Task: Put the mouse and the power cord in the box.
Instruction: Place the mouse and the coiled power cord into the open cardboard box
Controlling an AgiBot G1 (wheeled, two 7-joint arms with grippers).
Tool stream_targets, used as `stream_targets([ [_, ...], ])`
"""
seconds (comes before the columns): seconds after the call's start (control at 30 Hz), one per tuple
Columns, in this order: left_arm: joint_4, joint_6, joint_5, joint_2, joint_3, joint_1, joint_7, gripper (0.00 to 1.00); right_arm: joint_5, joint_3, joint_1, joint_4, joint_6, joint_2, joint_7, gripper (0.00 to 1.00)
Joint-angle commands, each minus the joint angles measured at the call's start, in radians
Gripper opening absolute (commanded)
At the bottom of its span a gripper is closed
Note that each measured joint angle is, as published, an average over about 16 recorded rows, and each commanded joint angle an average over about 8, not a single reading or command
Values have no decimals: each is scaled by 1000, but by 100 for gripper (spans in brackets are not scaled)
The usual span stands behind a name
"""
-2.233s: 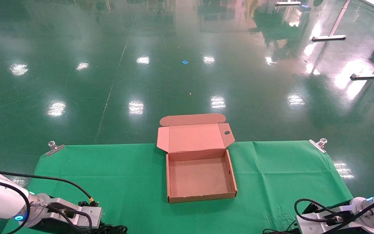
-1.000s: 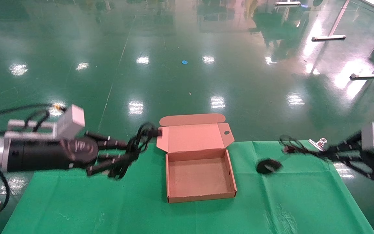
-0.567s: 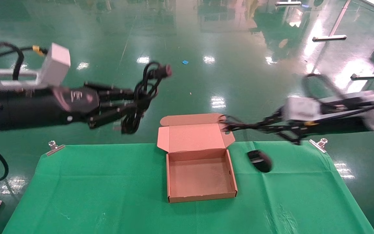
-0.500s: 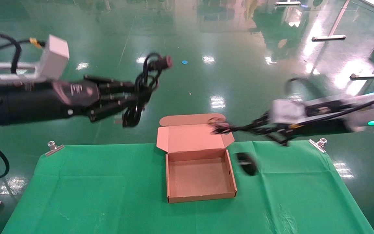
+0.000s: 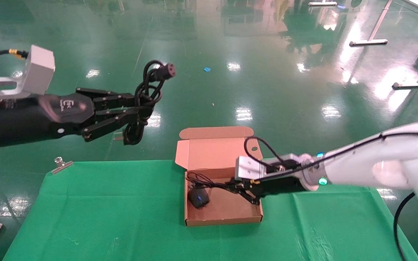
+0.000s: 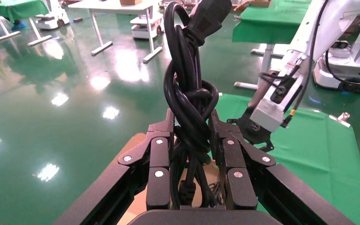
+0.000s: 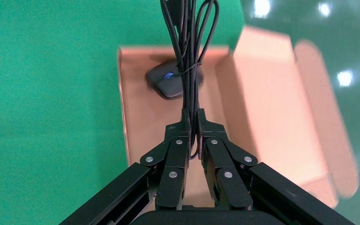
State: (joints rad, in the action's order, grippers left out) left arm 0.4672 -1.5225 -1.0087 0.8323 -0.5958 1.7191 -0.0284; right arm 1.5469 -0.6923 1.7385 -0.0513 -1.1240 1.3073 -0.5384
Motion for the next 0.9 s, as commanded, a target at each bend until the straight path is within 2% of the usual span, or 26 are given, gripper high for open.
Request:
stream_targets([
  [0.03,12,-3,-1,-14,0,-10,1,0,-4,3,-20,26,38,15,11,0],
  [0.17,17,-8,-14,-26,-7,-7,-9,0,-2,2,-51,32,159,30,16,1],
  [0.27,16,-11,-28,-28,-15,0,-18,0,5,-4,-78,15,209,40,10,11],
  [0.4,19,-16,-47,-19,-27,12,-32,0,18,-17,-109,-19,217,45,-4,60],
  [0.53,39,-19,-65,5,-42,21,-45,0,24,-26,-122,-41,216,44,-6,99],
  [0.9,107,62,-188,147,-121,38,-76,0,-15,-8,-123,-16,163,-12,-22,100],
])
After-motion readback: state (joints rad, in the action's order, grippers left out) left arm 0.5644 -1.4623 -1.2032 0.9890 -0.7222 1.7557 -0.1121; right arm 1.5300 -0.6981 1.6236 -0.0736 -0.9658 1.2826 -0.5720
